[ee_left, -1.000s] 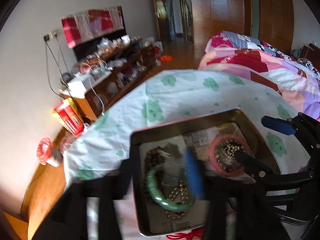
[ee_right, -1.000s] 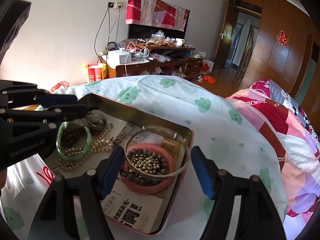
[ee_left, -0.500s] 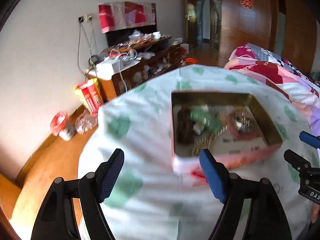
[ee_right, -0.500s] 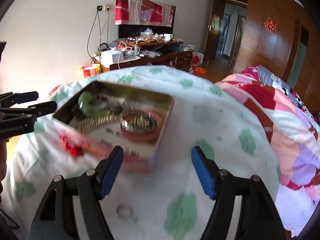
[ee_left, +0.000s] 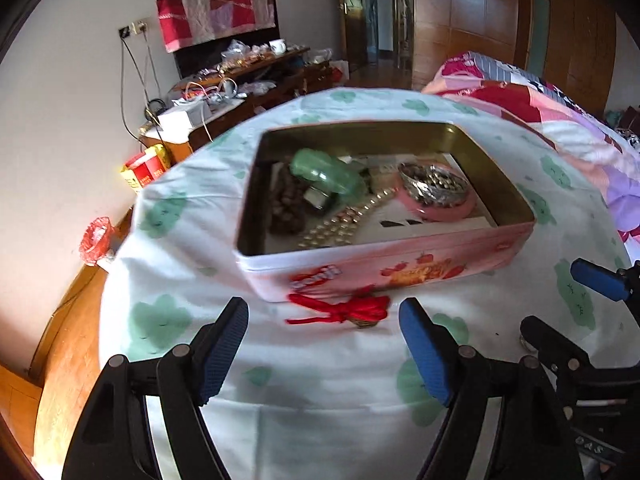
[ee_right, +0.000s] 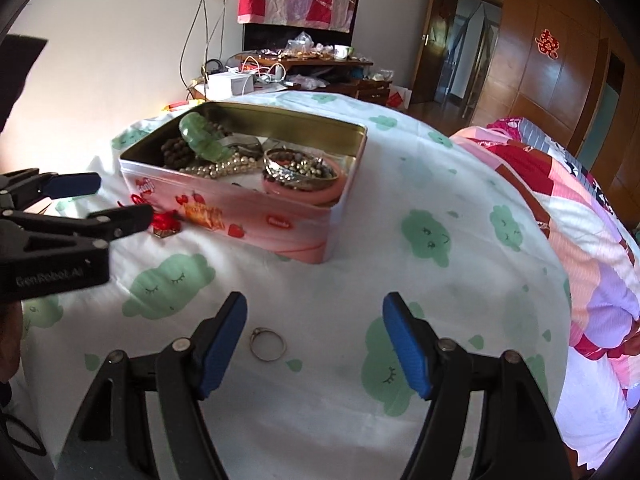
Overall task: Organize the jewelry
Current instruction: 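Grasp the red tassel knot with the left tool, then grasp the small silver ring from the sheet with the right tool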
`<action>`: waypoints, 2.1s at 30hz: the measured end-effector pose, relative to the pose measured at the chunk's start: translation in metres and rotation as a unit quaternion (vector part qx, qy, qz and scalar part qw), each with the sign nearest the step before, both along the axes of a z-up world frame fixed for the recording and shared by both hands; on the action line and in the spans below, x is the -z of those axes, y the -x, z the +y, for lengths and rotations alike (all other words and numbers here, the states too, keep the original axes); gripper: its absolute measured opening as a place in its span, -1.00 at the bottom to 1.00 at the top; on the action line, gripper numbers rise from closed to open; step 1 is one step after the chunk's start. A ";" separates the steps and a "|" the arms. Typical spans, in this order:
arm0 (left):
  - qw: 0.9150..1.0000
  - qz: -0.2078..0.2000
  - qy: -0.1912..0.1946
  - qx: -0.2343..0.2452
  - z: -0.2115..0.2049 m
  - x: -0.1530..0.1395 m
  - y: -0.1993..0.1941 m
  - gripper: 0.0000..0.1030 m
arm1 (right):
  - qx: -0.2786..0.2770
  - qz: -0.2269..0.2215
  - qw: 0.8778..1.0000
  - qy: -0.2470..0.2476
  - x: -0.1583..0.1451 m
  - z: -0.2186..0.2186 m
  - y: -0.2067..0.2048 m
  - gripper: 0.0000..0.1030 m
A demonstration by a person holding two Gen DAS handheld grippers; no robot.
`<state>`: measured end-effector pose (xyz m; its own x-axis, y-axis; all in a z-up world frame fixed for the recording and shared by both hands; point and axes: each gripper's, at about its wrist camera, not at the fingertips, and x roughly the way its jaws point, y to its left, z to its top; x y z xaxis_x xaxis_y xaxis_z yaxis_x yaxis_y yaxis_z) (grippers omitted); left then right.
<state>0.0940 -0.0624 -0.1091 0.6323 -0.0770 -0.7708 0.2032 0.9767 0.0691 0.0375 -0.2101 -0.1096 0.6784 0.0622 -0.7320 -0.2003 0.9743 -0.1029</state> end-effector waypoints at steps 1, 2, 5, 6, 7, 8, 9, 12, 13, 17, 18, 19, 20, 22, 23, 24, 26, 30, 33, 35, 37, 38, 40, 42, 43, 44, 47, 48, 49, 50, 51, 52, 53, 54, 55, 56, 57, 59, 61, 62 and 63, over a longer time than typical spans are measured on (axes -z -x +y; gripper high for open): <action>1.000 0.008 -0.004 -0.002 -0.001 0.004 -0.005 0.52 | 0.001 0.001 1.000 0.000 0.000 0.001 -0.001 0.41; 1.000 0.024 -0.009 -0.009 -0.001 0.010 -0.011 0.52 | 0.001 0.001 1.000 -0.001 0.000 0.001 0.000 0.41; 0.999 0.027 0.012 -0.022 0.009 0.009 -0.016 0.36 | -0.002 0.011 1.000 -0.003 0.002 0.001 -0.003 0.41; 0.999 0.031 0.005 -0.016 0.009 0.011 -0.017 -0.06 | -0.003 0.012 1.000 -0.004 0.002 0.001 -0.003 0.41; 0.999 0.031 0.016 -0.006 0.011 0.012 -0.016 -0.21 | -0.004 0.012 1.000 -0.006 0.002 0.001 -0.003 0.41; 0.999 0.030 0.022 0.003 0.012 0.011 -0.012 -0.42 | -0.006 0.015 1.000 -0.007 0.003 0.001 -0.004 0.41; 0.999 0.029 0.018 0.007 0.010 0.012 -0.010 -0.67 | -0.009 0.020 1.000 -0.008 0.004 0.002 -0.005 0.41; 0.999 0.028 0.021 0.023 0.010 0.013 -0.001 -0.97 | -0.015 0.029 0.999 -0.015 0.006 0.002 -0.006 0.32; 0.999 0.026 0.019 0.027 0.010 0.012 0.001 -0.99 | -0.017 0.033 0.999 -0.022 0.007 0.001 -0.007 0.13; 0.999 0.022 0.034 0.037 0.017 0.012 0.009 -1.00 | -0.023 0.047 0.998 -0.038 0.010 -0.001 -0.007 -0.34; 0.998 0.018 0.036 0.038 0.019 0.010 0.011 -1.00 | -0.026 0.045 0.998 -0.036 0.010 0.000 -0.006 -0.47; 0.999 0.010 0.036 0.039 0.020 0.006 0.015 -1.00 | -0.030 0.043 0.998 -0.033 0.010 0.002 -0.005 -0.71; 0.999 0.004 0.035 0.040 0.021 0.003 0.017 -1.00 | -0.032 0.041 0.998 -0.030 0.010 0.003 -0.004 -0.77; 0.998 -0.009 0.038 0.040 0.025 -0.005 0.023 -1.00 | -0.035 0.040 0.998 -0.032 0.009 0.003 -0.003 -0.82; 0.998 -0.014 0.044 0.042 0.027 -0.011 0.025 -1.00 | -0.036 0.038 0.998 -0.036 0.008 0.002 -0.002 -0.83; 0.998 -0.019 0.047 0.043 0.028 -0.015 0.028 -1.00 | -0.034 0.031 0.998 -0.042 0.007 0.000 -0.002 -0.84; 0.998 -0.023 0.051 0.043 0.031 -0.021 0.030 -1.00 | -0.031 0.026 0.998 -0.053 0.004 -0.003 -0.001 -0.85; 0.997 -0.025 0.054 0.042 0.033 -0.025 0.033 -1.00 | -0.030 0.021 0.997 -0.062 0.001 -0.007 0.000 -0.86; 0.997 -0.021 0.056 0.040 0.035 -0.023 0.034 -1.00 | -0.029 0.018 0.997 -0.064 -0.001 -0.009 0.002 -0.87; 0.997 -0.021 0.058 0.038 0.036 -0.024 0.034 -1.00 | -0.028 0.015 0.997 -0.064 -0.004 -0.010 0.005 -0.87; 0.997 -0.023 0.062 0.038 0.038 -0.025 0.035 -1.00 | -0.027 0.012 0.997 -0.065 -0.007 -0.014 0.006 -0.88; 0.997 -0.022 0.062 0.039 0.038 -0.026 0.035 -1.00 | -0.026 0.011 0.997 -0.066 -0.008 -0.015 0.007 -0.88; 0.997 -0.023 0.064 0.039 0.038 -0.025 0.035 -1.00 | -0.023 0.010 0.997 -0.068 -0.011 -0.019 0.008 -0.88; 0.997 -0.021 0.066 0.039 0.038 -0.025 0.036 -1.00 | -0.027 0.021 0.996 -0.077 -0.009 -0.020 0.006 -0.88; 0.997 -0.021 0.066 0.039 0.038 -0.024 0.036 -1.00 | -0.027 0.020 0.996 -0.077 -0.008 -0.020 0.007 -0.84; 0.997 -0.019 0.066 0.040 0.038 -0.023 0.037 -1.00 | -0.026 0.020 0.997 -0.076 -0.008 -0.019 0.007 -0.77; 0.997 -0.018 0.068 0.039 0.039 -0.023 0.038 -1.00 | -0.037 0.029 0.996 -0.080 -0.003 -0.014 0.010 -0.12; 0.997 -0.017 0.069 0.039 0.039 -0.022 0.038 -1.00 | -0.038 0.028 0.996 -0.074 -0.002 -0.012 0.011 -0.12; 0.997 -0.016 0.069 0.039 0.040 -0.022 0.038 -1.00 | -0.037 0.031 0.996 -0.069 0.000 -0.011 0.011 -0.12; 0.997 -0.015 0.070 0.038 0.040 -0.021 0.039 -1.00 | -0.037 0.035 0.996 -0.066 0.001 -0.010 0.010 -0.12; 0.997 -0.015 0.071 0.039 0.040 -0.021 0.039 -1.00 | -0.038 0.040 0.996 -0.066 0.003 -0.009 0.009 -0.12; 0.997 -0.015 0.070 0.039 0.040 -0.020 0.039 -1.00 | -0.039 0.045 0.996 -0.064 0.006 -0.009 0.009 -0.16; 0.997 -0.015 0.072 0.039 0.039 -0.021 0.040 -1.00 | -0.039 0.049 0.996 -0.058 0.010 -0.007 0.008 -0.20; 0.996 -0.016 0.072 0.040 0.039 -0.021 0.040 -1.00 | -0.037 0.041 0.997 -0.049 0.010 -0.007 0.010 -0.40; 0.996 -0.017 0.072 0.041 0.039 -0.022 0.040 -1.00 | -0.037 0.041 0.997 -0.050 0.010 -0.008 0.011 -0.57; 0.996 -0.019 0.073 0.042 0.039 -0.023 0.041 -1.00 | -0.038 0.042 0.997 -0.056 0.009 -0.009 0.011 -0.58; 0.996 -0.020 0.074 0.043 0.039 -0.024 0.041 -1.00 | -0.039 0.042 0.996 -0.062 0.008 -0.010 0.011 -0.58; 0.996 -0.023 0.075 0.046 0.039 -0.028 0.042 -1.00 | -0.039 0.035 0.997 -0.061 0.004 -0.011 0.013 -0.58; 0.996 -0.026 0.077 0.047 0.039 -0.032 0.043 -1.00 | -0.039 0.031 0.997 -0.064 0.000 -0.011 0.014 -0.58; 0.995 -0.030 0.077 0.047 0.039 -0.035 0.043 -1.00 | -0.039 0.028 0.997 -0.066 -0.002 -0.011 0.014 -0.58; 0.995 -0.031 0.078 0.048 0.039 -0.038 0.043 -1.00 | -0.039 0.024 0.997 -0.067 -0.006 -0.011 0.015 -0.58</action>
